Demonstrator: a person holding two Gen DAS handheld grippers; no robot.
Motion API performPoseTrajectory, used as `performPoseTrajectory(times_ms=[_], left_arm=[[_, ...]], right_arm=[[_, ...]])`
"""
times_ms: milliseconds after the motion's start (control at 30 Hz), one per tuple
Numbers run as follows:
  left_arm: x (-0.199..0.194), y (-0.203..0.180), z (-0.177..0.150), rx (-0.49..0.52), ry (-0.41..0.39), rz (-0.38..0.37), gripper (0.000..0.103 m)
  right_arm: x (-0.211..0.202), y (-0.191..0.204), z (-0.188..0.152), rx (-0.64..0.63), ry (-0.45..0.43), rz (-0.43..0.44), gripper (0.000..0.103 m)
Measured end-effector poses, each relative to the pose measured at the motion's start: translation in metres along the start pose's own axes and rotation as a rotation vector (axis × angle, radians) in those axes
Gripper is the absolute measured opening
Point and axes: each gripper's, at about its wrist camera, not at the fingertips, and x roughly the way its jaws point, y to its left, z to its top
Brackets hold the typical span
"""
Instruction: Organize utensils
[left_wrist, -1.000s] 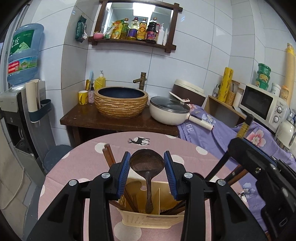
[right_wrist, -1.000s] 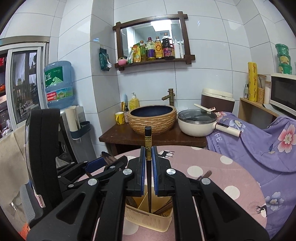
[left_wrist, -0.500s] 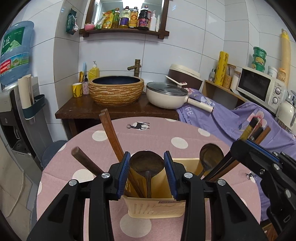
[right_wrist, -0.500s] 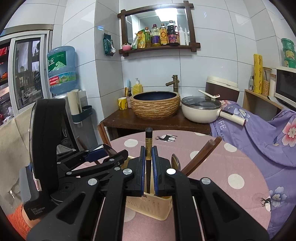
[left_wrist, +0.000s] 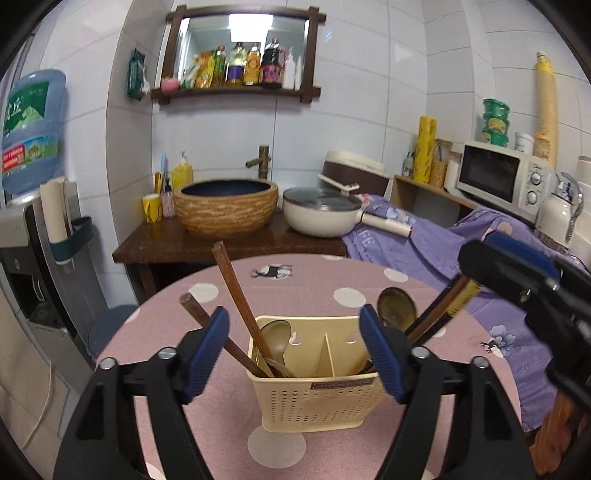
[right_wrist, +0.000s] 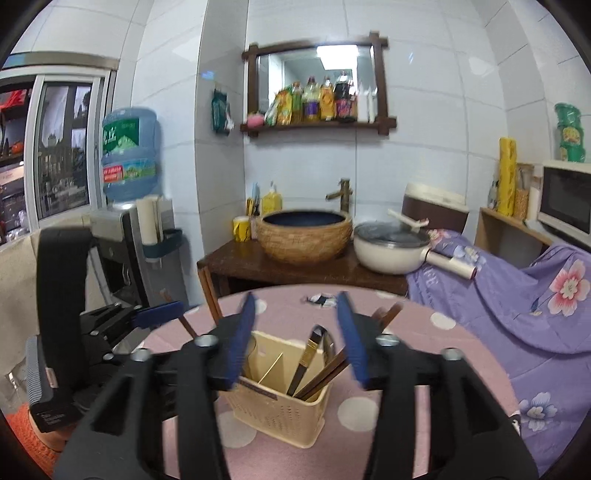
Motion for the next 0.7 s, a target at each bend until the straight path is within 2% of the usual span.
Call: performPoseTrajectory(times_ms=[133,233,267,367,467,600,700], left_arm=[[-0.029,-0.004,-0.006,0.046,-0.037,0.015,0.087],[-0.052,-0.005,-0.016,0.066,-0.055,0.02,0.096],[-0.06,-0.005,-0.02,0.071,-0.062,0.018,0.097],[-0.088,-0.005,-0.038,0.069,-0.081,0.019,0.097],[-0.116,-0.006,-0.06,0.063,-0.095,0.022,0.097],[-0.147,-0.011,-0.096,0.038,-0.109,0.067,0.097],[-0.164,-0.015,-0.119,0.017,-0.102,0.106,0.097]], right_arm=[[-0.04,-0.004,0.005,0.021,-0.077,-0.007,0.064],[-0.07,-0.003,0.003,0.033,-0.099,-0.02,0.078],[-0.077,-0.001,0.001,0.031,-0.097,-0.023,0.086],[-0.106,0.007,-0.013,0.018,-0.101,-0.013,0.096],[-0.134,0.016,-0.038,0.03,-0.11,-0.003,0.097],[-0.154,0.025,-0.076,0.059,-0.069,0.023,0.097],[-0.171,0.037,-0.107,0.014,-0.037,-0.01,0.098]])
